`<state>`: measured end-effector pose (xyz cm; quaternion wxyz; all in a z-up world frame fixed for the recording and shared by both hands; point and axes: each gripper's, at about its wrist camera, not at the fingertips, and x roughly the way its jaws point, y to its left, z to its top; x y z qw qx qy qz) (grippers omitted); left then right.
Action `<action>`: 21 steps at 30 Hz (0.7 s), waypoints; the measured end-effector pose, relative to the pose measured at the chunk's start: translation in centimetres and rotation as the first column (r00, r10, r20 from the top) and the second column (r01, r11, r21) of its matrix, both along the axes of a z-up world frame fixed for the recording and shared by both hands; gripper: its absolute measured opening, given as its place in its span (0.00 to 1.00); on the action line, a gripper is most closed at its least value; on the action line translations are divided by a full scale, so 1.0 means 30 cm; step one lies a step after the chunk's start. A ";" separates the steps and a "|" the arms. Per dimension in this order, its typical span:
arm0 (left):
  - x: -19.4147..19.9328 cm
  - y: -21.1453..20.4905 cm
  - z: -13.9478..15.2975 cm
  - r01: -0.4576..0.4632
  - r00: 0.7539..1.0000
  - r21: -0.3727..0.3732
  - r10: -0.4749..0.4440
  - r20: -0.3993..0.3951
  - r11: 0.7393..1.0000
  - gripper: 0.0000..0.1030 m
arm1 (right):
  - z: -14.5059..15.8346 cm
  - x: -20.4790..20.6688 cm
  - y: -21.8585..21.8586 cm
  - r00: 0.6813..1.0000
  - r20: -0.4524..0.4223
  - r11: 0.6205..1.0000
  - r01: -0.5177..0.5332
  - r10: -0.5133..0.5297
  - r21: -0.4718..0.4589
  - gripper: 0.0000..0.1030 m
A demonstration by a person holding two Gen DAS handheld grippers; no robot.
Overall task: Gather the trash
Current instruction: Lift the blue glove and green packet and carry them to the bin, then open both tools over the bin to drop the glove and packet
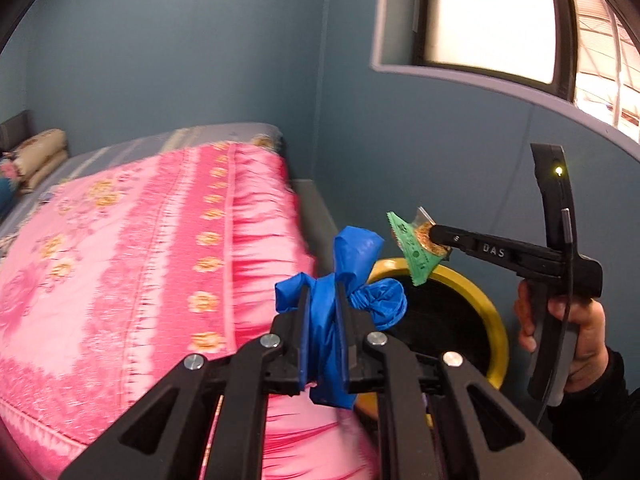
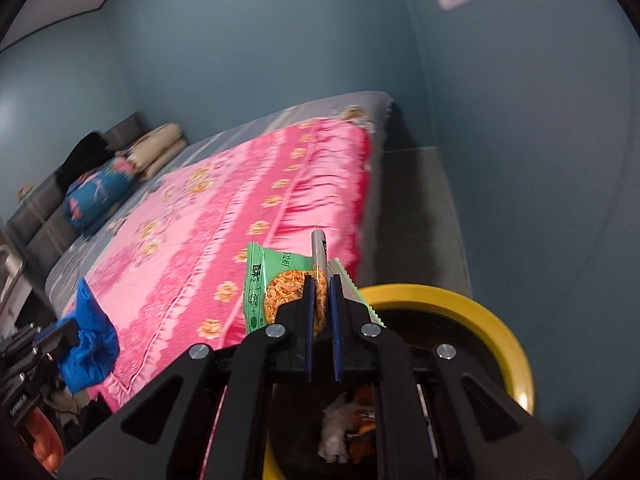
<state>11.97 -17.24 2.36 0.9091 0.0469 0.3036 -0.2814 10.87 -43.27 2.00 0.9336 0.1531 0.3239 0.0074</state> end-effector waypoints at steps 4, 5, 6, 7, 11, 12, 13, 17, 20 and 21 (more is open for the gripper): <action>0.020 -0.099 -0.053 0.051 0.998 -0.013 -0.052 -0.042 0.999 0.10 | -0.042 -0.026 -0.099 0.998 -0.010 0.998 0.055 -0.055 0.006 0.08; 0.028 -0.115 -0.065 0.057 0.997 -0.017 -0.058 -0.055 0.998 0.10 | -0.048 -0.030 -0.106 0.998 -0.013 0.998 0.059 -0.059 0.008 0.10; 0.038 -0.127 -0.080 0.064 0.995 -0.024 -0.066 -0.072 0.998 0.11 | -0.062 -0.031 -0.130 0.997 -0.023 0.997 0.070 -0.069 0.020 0.10; 0.039 -0.134 -0.094 0.074 0.993 -0.036 -0.077 -0.092 0.997 0.12 | -0.075 -0.032 -0.150 0.997 -0.031 0.996 0.078 -0.077 0.030 0.10; 0.066 -0.137 -0.128 0.073 0.986 -0.076 -0.084 -0.147 0.994 0.25 | -0.104 -0.025 -0.176 0.994 -0.052 0.995 0.097 -0.095 0.033 0.14; 0.066 -0.134 -0.132 0.063 0.986 -0.084 -0.076 -0.151 0.994 0.32 | -0.107 -0.027 -0.185 0.994 -0.056 0.994 0.101 -0.099 0.032 0.15; 0.066 -0.128 -0.133 0.053 0.986 -0.090 -0.066 -0.152 0.995 0.35 | -0.108 -0.030 -0.193 0.993 -0.056 0.994 0.108 -0.106 0.034 0.18; 0.065 -0.083 -0.113 0.015 0.990 -0.110 -0.030 -0.140 0.994 0.38 | -0.107 -0.030 -0.185 0.991 -0.052 0.991 0.127 -0.125 0.033 0.35; 0.060 -0.015 -0.092 -0.032 0.993 -0.115 0.018 -0.118 0.993 0.39 | -0.084 -0.027 -0.165 0.992 -0.031 0.992 0.125 -0.124 0.020 0.35; 0.057 0.029 -0.083 -0.064 0.993 -0.120 0.050 -0.110 0.991 0.40 | -0.082 -0.021 -0.153 0.992 -0.028 0.992 0.121 -0.120 0.020 0.35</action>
